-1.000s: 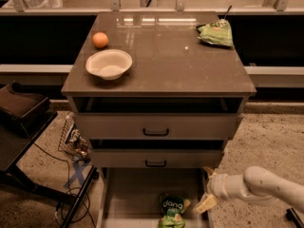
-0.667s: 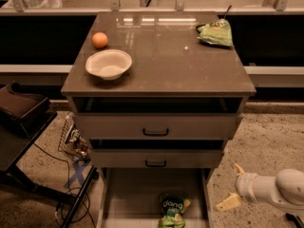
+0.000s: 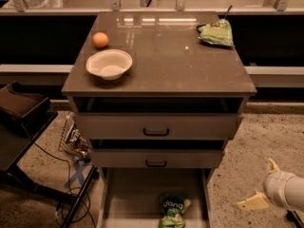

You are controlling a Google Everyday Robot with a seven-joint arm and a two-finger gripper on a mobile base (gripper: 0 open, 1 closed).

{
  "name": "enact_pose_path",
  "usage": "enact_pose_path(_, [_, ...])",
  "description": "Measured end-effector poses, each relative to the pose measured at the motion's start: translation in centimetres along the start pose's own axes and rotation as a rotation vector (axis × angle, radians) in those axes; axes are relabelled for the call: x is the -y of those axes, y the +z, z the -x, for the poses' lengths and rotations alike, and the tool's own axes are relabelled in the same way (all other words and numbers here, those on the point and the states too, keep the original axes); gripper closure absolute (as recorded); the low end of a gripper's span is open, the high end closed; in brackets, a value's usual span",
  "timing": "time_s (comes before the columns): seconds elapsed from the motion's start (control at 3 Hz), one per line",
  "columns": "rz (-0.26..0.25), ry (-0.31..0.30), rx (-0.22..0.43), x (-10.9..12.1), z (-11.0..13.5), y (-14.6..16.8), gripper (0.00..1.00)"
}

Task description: Place green rice chip bag into bottom drawer

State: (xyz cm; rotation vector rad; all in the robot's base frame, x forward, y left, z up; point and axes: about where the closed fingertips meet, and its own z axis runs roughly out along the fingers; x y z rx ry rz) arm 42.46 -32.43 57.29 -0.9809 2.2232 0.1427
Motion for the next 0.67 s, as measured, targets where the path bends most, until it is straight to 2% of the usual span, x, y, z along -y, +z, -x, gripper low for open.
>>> enact_pose_path(0.33, [-0.178,-0.012,-0.059,-1.3,2.2,-6.9,0.0])
enact_pose_path(0.67, [-0.288,-0.037,-0.078,-2.0,4.2,-11.6,0.0])
